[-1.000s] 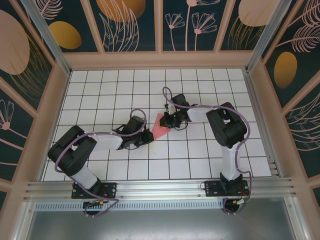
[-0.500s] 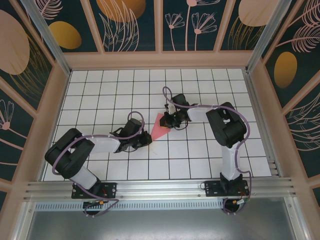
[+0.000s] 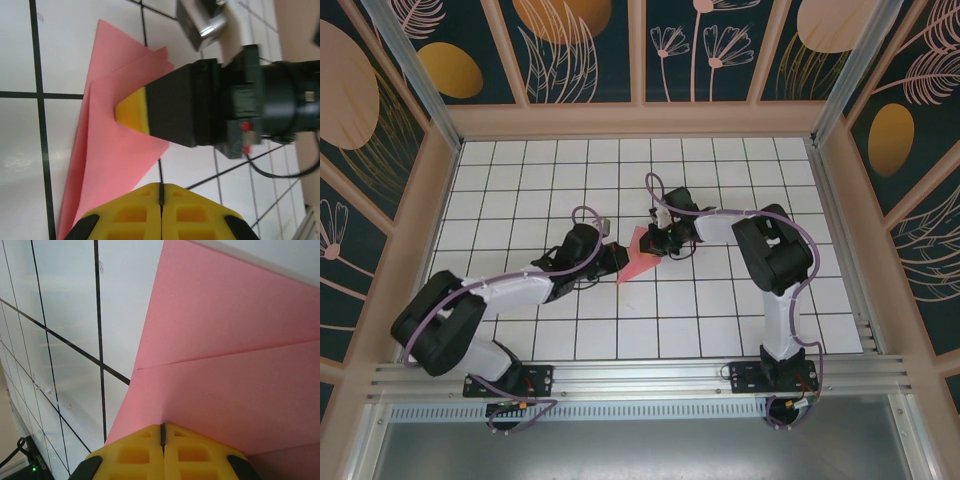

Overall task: Fold a paper plane with a square sheet of paper (pick it up from the middle)
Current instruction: Fourth fold the wing at the center of the table.

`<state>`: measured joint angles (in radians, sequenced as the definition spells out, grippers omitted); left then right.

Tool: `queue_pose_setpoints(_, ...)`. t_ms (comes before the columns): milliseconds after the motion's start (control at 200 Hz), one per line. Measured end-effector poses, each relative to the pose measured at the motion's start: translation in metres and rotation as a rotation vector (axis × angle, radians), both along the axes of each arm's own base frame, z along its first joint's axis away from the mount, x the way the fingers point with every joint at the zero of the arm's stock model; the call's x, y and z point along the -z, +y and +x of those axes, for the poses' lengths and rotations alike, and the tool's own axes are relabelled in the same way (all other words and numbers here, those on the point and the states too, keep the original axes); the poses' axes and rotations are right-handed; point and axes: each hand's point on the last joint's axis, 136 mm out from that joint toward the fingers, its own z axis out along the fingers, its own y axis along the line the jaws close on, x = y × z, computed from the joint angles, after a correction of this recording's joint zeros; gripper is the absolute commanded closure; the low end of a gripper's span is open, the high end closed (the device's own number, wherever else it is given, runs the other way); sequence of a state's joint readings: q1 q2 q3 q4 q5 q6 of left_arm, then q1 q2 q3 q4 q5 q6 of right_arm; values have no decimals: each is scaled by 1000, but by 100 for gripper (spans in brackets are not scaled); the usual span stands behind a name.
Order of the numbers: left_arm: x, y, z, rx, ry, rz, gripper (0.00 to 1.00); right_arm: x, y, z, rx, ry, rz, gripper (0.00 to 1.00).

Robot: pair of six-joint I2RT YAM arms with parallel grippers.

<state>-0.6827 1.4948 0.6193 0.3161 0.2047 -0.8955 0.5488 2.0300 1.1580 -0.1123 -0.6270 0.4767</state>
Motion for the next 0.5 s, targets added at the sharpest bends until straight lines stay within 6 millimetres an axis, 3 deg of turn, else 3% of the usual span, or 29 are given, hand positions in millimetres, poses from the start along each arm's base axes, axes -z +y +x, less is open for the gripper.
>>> queue_pose_setpoints(180,35,0,1,-3,70,60,93,0,0,0,0,1,0,93)
queue_pose_setpoints(500,50,-14,10,21,108,66,93,0,0,0,-1,3,1,93)
